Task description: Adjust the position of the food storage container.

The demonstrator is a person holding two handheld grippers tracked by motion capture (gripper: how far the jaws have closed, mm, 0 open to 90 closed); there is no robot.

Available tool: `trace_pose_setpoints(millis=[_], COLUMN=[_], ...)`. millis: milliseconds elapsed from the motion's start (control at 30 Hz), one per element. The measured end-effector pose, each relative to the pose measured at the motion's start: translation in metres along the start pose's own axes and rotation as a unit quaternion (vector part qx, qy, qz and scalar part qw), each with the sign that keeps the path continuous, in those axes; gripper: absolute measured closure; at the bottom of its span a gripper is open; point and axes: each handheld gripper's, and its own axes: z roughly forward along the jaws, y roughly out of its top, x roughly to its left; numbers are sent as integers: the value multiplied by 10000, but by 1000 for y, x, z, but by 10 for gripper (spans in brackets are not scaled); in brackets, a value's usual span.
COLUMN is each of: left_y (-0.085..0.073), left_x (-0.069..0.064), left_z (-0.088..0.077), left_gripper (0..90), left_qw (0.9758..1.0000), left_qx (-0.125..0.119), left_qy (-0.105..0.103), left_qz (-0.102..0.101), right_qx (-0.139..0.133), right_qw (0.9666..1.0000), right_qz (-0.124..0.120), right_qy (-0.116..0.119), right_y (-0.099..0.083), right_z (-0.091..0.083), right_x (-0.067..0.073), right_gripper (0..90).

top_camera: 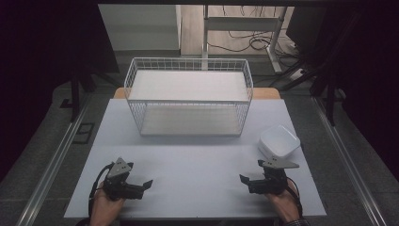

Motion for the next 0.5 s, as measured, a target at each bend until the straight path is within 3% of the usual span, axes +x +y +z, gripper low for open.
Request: trace_pose_setpoints(millis=[100, 200, 500], left_y=[-1, -1, -1], left_x=[2, 0, -5], left_z=[0, 0, 4], left_gripper=[5, 4, 2], left_qw=[10000, 9998, 9994], left_qx=[-53, -112, -51], left_qy=[50, 140, 201], left_qz=[-15, 119, 289], right_qx=[-36, 15, 42], right_qw=[10000, 9999, 10000], right_qz=[-76, -114, -74], right_qy=[30, 26, 12], right_y=[1, 1, 1], right_z=[0, 2, 5], right_x=[2, 3, 4], right_gripper=[34, 28, 24])
